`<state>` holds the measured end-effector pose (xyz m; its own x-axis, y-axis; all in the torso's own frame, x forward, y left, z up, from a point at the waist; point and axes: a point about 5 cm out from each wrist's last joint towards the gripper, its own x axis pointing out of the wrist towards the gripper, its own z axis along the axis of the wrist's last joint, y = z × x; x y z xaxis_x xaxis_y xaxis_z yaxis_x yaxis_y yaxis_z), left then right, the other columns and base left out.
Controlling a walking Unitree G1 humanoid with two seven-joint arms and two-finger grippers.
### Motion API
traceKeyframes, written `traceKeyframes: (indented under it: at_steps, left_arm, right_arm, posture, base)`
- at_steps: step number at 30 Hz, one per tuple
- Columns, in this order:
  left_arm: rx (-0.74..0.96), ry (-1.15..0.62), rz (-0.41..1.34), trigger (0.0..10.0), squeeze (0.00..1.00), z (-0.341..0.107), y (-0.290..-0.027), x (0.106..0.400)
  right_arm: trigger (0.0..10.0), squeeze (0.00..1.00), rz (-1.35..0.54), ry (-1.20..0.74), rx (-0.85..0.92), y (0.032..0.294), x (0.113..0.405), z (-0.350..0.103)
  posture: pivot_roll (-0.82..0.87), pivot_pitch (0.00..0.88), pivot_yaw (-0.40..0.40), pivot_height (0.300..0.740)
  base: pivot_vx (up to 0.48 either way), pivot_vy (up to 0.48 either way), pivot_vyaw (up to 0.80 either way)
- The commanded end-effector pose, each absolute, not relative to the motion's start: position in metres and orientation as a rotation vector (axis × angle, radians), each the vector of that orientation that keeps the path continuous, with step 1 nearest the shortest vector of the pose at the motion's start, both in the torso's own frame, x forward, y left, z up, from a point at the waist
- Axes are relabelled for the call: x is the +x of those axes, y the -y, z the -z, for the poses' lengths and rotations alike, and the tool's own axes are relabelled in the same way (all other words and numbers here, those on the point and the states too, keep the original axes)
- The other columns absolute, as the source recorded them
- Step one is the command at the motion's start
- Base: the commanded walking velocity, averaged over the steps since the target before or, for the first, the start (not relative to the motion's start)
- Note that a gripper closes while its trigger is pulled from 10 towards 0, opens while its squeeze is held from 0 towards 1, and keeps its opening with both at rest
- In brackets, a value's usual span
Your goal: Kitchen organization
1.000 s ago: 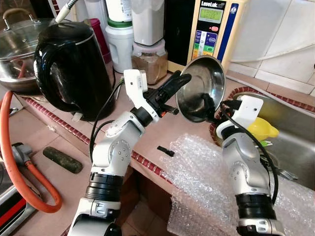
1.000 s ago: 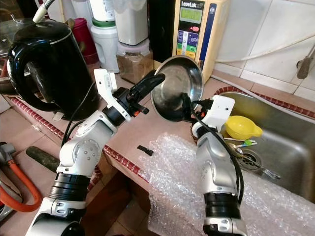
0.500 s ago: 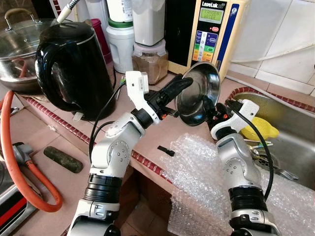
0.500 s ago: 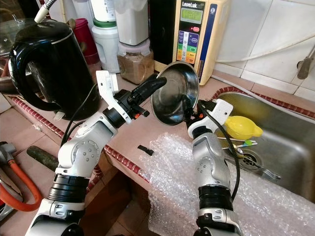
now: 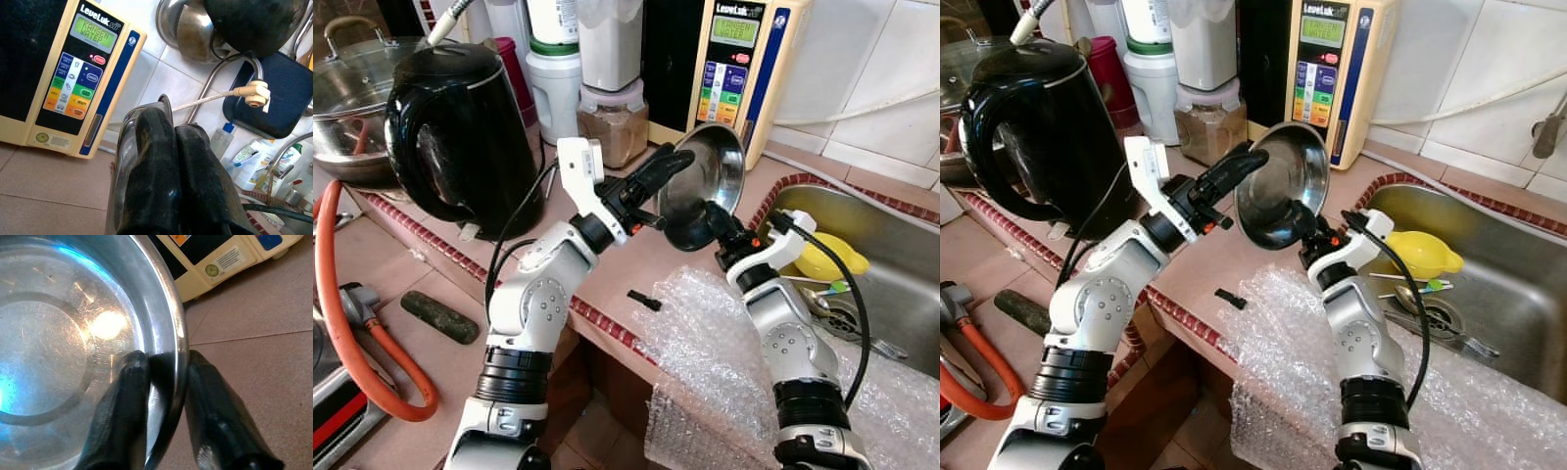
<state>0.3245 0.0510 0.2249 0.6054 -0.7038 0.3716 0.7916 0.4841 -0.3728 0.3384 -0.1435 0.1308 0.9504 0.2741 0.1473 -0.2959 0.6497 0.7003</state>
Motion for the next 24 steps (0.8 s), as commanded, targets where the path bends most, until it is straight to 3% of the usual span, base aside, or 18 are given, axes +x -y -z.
traceKeyframes:
  at_steps: [1,11,18,19,20,21,22,24]
  left_arm:
    - [-0.545,0.164,0.926,0.0,0.0,-0.224,-0.049,0.323]
    - [-0.541,0.153,0.919,0.0,0.0,-0.221,-0.05,0.323]
    - [-0.457,0.13,0.915,0.0,0.0,-0.212,-0.05,0.323]
    - [-0.427,0.121,0.908,4.2,0.0,-0.209,-0.05,0.324]
    - [-0.415,0.115,0.9,10.0,0.12,-0.206,-0.051,0.324]
    - [-0.415,0.115,0.9,10.0,0.12,-0.206,-0.051,0.324]
    - [-0.408,0.106,0.901,10.0,1.0,-0.203,-0.051,0.324]
    - [-0.393,0.096,0.897,10.0,1.0,-0.2,-0.051,0.324]
  right_arm:
    - [0.0,0.0,-0.393,0.075,0.827,0.137,0.339,-0.144]
    - [0.0,0.0,-0.401,0.088,0.865,0.139,0.335,-0.146]
    - [0.0,0.0,-0.29,0.093,0.778,0.15,0.335,-0.148]
    - [0.0,0.0,-0.253,0.094,0.747,0.154,0.336,-0.149]
    - [0.0,0.0,-0.231,0.102,0.733,0.156,0.336,-0.152]
    - [0.0,0.0,-0.231,0.102,0.733,0.156,0.336,-0.152]
    - [0.0,0.0,-0.202,0.109,0.716,0.159,0.336,-0.154]
    - [0.0,0.0,-0.175,0.118,0.703,0.162,0.335,-0.157]
  posture:
    - [0.02,0.0,0.06,0.74]
    - [0.02,0.006,0.062,0.74]
    - [0.02,0.007,0.073,0.74]
    - [0.02,0.007,0.075,0.74]
    - [0.02,0.007,0.075,0.74]
    - [0.02,0.007,0.075,0.74]
    - [0.02,0.008,0.078,0.74]
    - [0.02,0.008,0.078,0.74]
  base:
    - [0.0,0.0,0.0]
    - [0.0,0.0,0.0]
    - [0.0,0.0,0.0]
    - [0.0,0.0,0.0]
    - [0.0,0.0,0.0]
    - [0.0,0.0,0.0]
    - [0.0,0.0,0.0]
    - [0.0,0.0,0.0]
